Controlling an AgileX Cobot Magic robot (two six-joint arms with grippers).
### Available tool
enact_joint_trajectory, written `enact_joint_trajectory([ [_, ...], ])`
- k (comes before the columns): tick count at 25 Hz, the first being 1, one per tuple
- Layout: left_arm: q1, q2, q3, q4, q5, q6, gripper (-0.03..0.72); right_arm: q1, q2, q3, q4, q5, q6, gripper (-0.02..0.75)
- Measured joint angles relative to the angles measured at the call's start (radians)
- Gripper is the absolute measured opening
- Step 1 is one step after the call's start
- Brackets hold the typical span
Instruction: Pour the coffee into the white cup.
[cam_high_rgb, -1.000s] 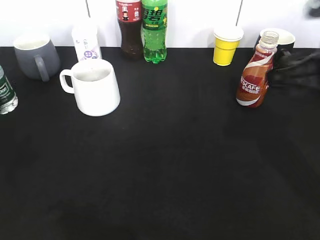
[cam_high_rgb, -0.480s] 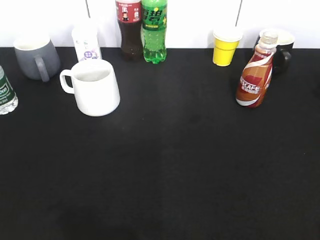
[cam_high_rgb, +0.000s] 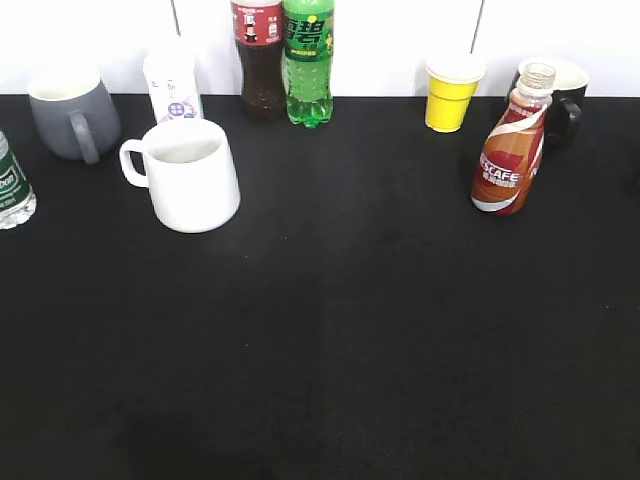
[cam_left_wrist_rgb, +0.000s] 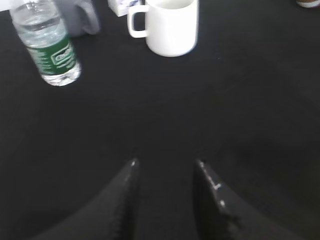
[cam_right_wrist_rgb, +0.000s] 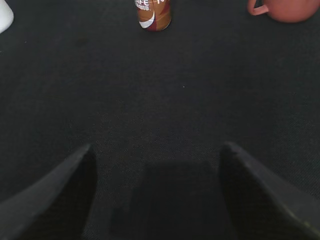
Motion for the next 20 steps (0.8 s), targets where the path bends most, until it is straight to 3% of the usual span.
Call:
enact_joint_trajectory([
  [3, 0.121, -0.013, 0.0, 0.0, -0.001, 0.0, 0.242, -0.055, -0.004, 0.0, 0.0, -0.001, 0.0, 0.575],
  [8, 0.304, -0.07, 0.0, -0.001, -0.002, 0.0, 0.239, -0.235, -0.028, 0.0, -0.001, -0.003, 0.0, 0.575],
  [11, 0.332, -0.07, 0.0, -0.001, -0.003, 0.0, 0.239, -0.336, -0.036, 0.0, 0.0, -0.003, 0.001, 0.575],
  [20, 0.344, -0.07, 0.0, -0.002, -0.003, 0.0, 0.239, -0.345, -0.036, 0.0, 0.0, -0.003, 0.001, 0.575],
])
